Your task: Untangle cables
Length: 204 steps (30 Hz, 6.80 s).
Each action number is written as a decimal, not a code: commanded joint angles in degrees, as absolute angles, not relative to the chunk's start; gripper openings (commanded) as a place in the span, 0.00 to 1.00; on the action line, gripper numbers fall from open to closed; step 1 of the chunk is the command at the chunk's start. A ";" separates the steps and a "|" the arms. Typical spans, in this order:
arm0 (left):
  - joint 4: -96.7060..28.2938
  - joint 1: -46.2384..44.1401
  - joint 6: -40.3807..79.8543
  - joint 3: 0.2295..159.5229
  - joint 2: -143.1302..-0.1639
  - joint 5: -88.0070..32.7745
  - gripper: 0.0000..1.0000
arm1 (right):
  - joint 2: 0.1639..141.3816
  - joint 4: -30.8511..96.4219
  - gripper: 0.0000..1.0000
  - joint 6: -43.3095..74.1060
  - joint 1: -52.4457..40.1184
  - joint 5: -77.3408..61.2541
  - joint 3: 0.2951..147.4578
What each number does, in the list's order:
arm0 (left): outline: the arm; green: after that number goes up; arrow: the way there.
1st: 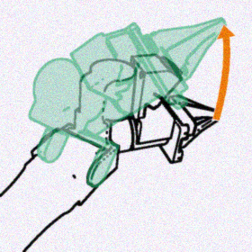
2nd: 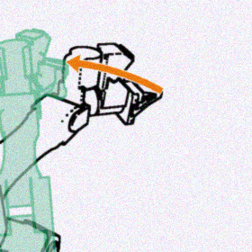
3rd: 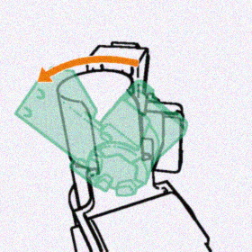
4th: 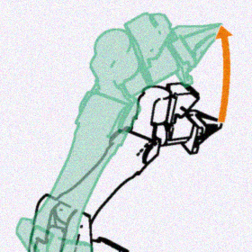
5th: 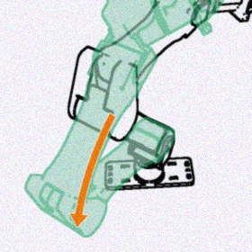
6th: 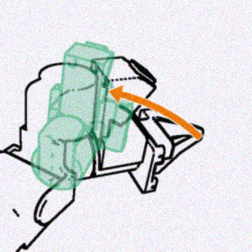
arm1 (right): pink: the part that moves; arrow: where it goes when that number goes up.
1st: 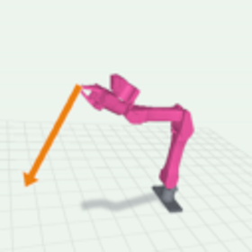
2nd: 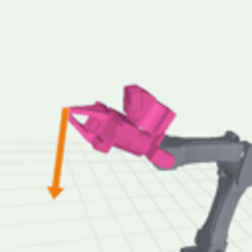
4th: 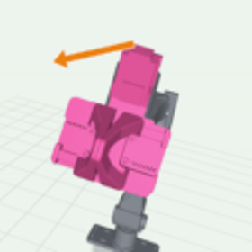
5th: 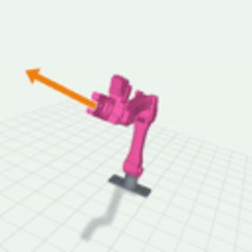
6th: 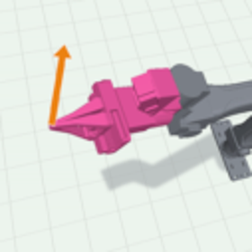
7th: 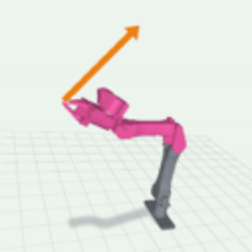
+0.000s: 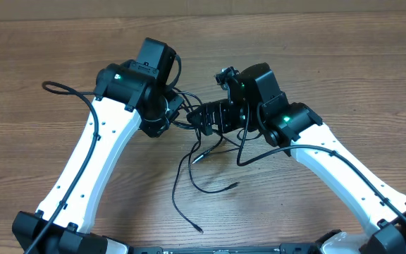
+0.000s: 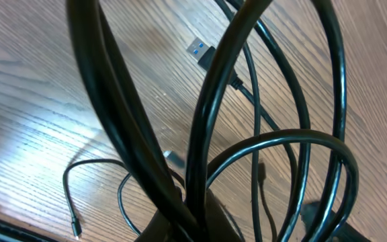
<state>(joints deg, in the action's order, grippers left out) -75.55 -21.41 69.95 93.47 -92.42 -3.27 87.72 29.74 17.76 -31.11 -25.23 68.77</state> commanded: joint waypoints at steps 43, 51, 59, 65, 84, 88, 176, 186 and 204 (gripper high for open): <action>-74.24 -16.93 21.76 94.37 -83.31 -11.44 0.04 | 98.35 39.70 1.00 17.76 -6.11 1.50 68.62; -74.35 -12.69 20.05 94.37 -79.02 -11.49 0.04 | 98.35 39.79 1.00 17.78 0.49 1.48 68.62; -73.65 -11.90 18.13 94.37 -76.75 -11.46 0.04 | 98.35 39.57 1.00 18.02 2.85 0.47 68.62; -73.43 -11.90 18.17 94.37 -76.79 -11.46 0.04 | 98.35 39.31 1.00 18.02 2.85 -1.76 68.62; -68.99 -11.92 21.02 94.37 -76.79 -11.64 0.04 | 98.35 36.56 1.00 17.54 2.85 -20.91 68.64; -68.05 -11.92 20.97 94.37 -76.79 -11.60 0.12 | 98.35 35.83 1.00 17.56 2.85 -23.57 68.64; -58.00 -11.53 42.94 89.71 -120.66 6.52 0.88 | 98.35 35.70 1.00 16.03 2.63 -24.51 68.64; -54.70 -11.55 43.94 86.21 -120.66 6.39 0.44 | 98.35 35.75 1.00 16.03 2.63 -24.51 68.64; -59.31 -11.27 28.88 94.94 -116.84 6.57 0.04 | 98.35 37.85 1.00 11.88 2.63 -24.08 68.64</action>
<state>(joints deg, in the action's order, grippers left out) -57.63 -11.57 37.01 89.06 -119.92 5.45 98.78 37.80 14.48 2.90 -24.01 68.77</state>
